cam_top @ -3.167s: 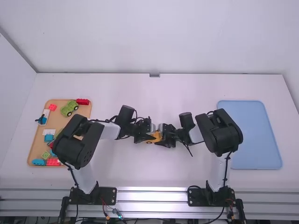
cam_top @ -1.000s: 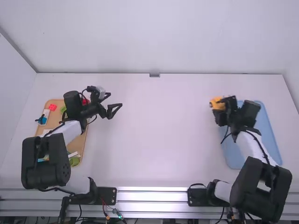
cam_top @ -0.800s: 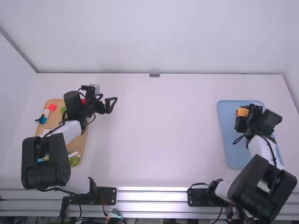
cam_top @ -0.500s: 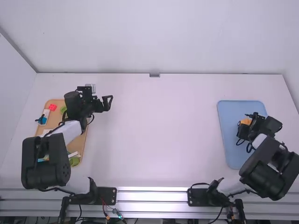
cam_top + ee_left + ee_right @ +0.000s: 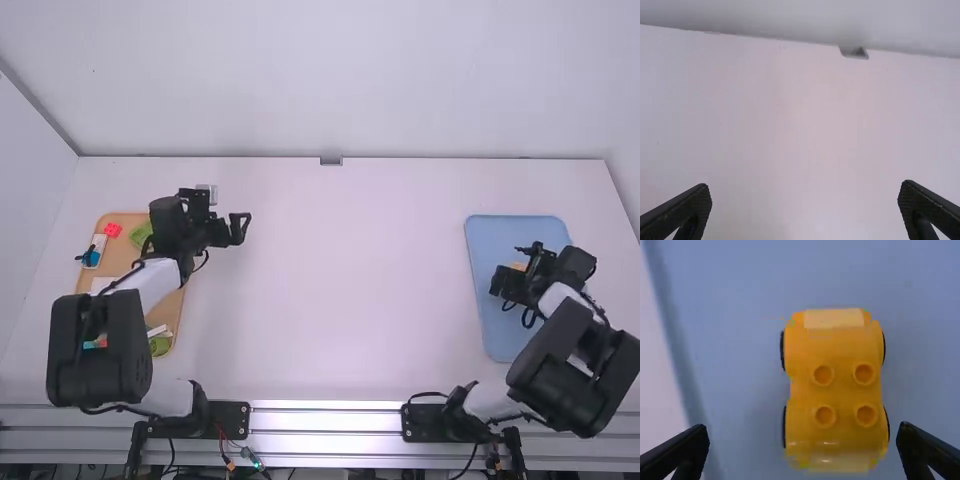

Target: Assemble lego blocks to make yellow taxi

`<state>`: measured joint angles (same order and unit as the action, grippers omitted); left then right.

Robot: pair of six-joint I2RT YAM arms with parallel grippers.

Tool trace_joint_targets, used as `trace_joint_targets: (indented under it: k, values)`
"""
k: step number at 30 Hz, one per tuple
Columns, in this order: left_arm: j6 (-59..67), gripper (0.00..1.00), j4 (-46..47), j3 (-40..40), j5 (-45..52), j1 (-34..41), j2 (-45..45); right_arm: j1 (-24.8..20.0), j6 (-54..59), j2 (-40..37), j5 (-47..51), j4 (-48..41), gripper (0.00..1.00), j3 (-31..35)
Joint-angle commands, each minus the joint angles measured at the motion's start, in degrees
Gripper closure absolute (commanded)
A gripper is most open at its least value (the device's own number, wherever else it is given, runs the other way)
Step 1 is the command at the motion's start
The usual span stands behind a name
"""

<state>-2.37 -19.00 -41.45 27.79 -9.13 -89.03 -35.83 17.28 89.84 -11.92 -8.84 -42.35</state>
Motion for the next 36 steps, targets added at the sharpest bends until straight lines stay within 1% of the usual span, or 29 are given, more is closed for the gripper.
trace_joint_targets:
  k: [1,3,5,6,7,8,12,14,16,18,23,26,28,32,36]
  values:
    - [3.56,0.01,3.5,-2.64,-3.93,2.05,3.5,1.99,-3.45,-5.35,2.49,-2.73,0.01,-3.54]
    - [4.52,0.01,8.17,-4.46,-7.98,3.85,4.94,3.63,-4.52,-8.17,3.21,-5.53,0.01,-4.42]
    - [6.47,0.01,13.22,-6.54,-10.78,6.23,6.82,6.16,-4.63,-11.58,2.73,-8.63,0.01,-5.55]
    - [7.89,0.01,15.93,-7.76,-10.93,7.63,8.0,8.02,-4.7,-13.57,2.8,-10.32,0.01,-6.23]
    - [8.17,0.01,16.28,-7.93,-10.91,7.85,8.2,8.33,-4.76,-13.86,2.82,-10.54,0.01,-6.32]
    - [10.01,0.01,19.37,-9.4,-10.73,9.62,10.34,11.15,-5.92,-16.76,2.99,-12.31,0.01,-7.04]
    - [9.42,0.01,22.58,-11.45,-10.88,12.26,15.37,17.55,-8.52,-23.61,2.99,-14.4,0.01,-7.8]
    - [9.31,0.01,23.56,-12.57,-10.88,13.29,19.12,23.15,-10.64,-28.98,2.95,-13.9,0.01,-7.89]
    - [9.31,0.01,23.5,-12.61,-10.45,13.29,20.79,25.42,-11.1,-31.54,2.95,-13.7,0.01,-7.89]
    - [9.31,0.01,23.74,-12.59,-10.29,12.92,23.71,29.44,-11.04,-36.41,2.99,-13.81,0.01,-7.89]
    - [7.5,0.04,22.21,-10.74,-12.17,11.02,26.22,32.47,-12.89,-39.6,4.85,-11.94,0.04,-6.02]
    - [5.13,0.08,19.84,-8.37,-14.54,9.13,28.59,34.92,-15.34,-42.05,7.3,-9.49,0.09,-3.57]
    - [3.9,0.1,19.0,-7.14,-15.77,9.13,29.82,35.83,-16.63,-43.34,8.59,-8.2,0.11,-2.28]
    - [2.37,0.16,19.0,-3.65,-19.25,9.13,33.31,35.83,-17.28,-47.05,11.92,-4.49,0.17,1.43]
    - [2.37,0.23,19.0,0.15,-23.05,9.13,37.11,35.83,-17.28,-51.13,11.92,-0.41,0.24,5.51]
